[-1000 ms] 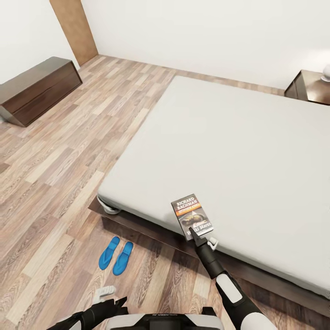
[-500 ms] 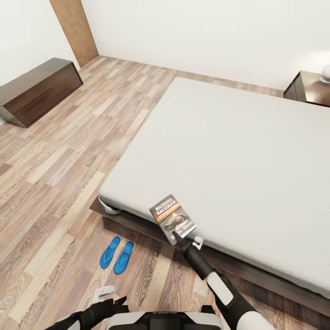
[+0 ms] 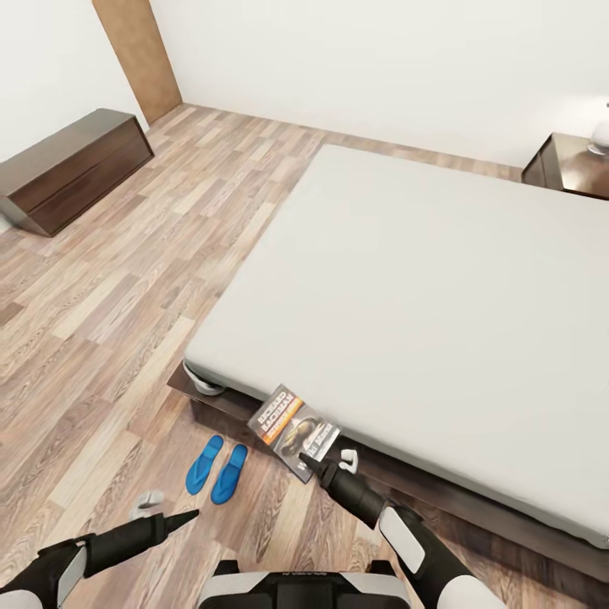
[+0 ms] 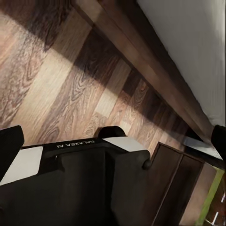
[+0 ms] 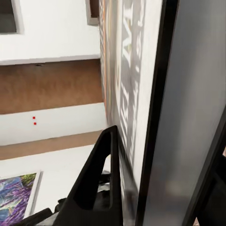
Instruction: In the bedroom, move the book from the bed onto either nightstand, and place the two sandals side by side next to the bed.
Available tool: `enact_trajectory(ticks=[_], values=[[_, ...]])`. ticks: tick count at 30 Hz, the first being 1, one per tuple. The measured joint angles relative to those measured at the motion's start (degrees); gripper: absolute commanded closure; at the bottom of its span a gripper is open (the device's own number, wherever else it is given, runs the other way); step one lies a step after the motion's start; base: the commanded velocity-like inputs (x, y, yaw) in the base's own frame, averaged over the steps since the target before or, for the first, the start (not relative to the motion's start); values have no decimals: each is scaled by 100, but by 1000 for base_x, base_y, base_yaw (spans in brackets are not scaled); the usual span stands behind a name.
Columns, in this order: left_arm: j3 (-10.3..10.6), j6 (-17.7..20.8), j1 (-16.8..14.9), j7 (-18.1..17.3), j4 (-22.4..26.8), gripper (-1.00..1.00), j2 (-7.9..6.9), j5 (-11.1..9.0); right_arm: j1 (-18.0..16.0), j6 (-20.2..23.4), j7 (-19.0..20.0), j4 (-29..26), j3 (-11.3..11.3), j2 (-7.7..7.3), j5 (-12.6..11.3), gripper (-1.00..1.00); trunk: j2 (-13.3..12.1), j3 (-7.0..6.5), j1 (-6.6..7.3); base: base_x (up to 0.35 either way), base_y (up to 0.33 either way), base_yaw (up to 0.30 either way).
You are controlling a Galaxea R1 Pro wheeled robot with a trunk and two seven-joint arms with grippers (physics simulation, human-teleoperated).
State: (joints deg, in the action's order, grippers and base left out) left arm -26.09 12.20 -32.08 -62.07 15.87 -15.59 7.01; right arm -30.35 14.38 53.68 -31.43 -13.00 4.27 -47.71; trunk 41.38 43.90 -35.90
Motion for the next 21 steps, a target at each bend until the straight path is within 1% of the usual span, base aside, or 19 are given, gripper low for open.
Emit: enact_trajectory(ticks=[2,3,4,5,8,9,11,14,17,21], values=[[-5,26,6,-40,-5,-100,-14,-13,-2,86,-1,1,5,-6,-6,100,-80,-36,44,0,0,0],[-7,13,9,-59,-64,-100,-16,-18,-1,125,-9,9,2,-11,54,100,-121,-54,66,0,0,0],[-8,-7,10,-67,-122,-100,-16,-21,-1,141,-16,24,1,-13,164,100,-161,-72,88,0,0,0],[-9,-26,10,-69,-167,-100,-13,-23,-1,151,-20,40,-1,-14,341,100,-201,-90,110,0,0,0],[-5,-55,11,-51,-229,-100,8,-20,-2,164,-6,51,4,-9,1065,100,-321,-144,176,0,0,0],[-5,-58,11,-33,-239,-100,13,-19,-2,166,-1,51,9,-7,1247,100,-362,-162,198,0,0,0],[-3,-68,11,30,-262,-100,21,-18,-3,168,5,48,17,-4,1446,100,-442,-198,242,0,0,0],[-2,-176,11,102,-365,-100,26,-16,-2,170,8,23,21,-2,1557,100,-562,-252,308,0,0,0],[-2,-292,11,122,-423,-100,27,-16,-1,170,9,-6,21,-5,1591,100,-683,-306,374,0,0,0],[-2,-337,11,135,-439,-100,28,-16,-2,169,9,-28,22,-19,1602,100,-844,-378,462,0,0,0]])
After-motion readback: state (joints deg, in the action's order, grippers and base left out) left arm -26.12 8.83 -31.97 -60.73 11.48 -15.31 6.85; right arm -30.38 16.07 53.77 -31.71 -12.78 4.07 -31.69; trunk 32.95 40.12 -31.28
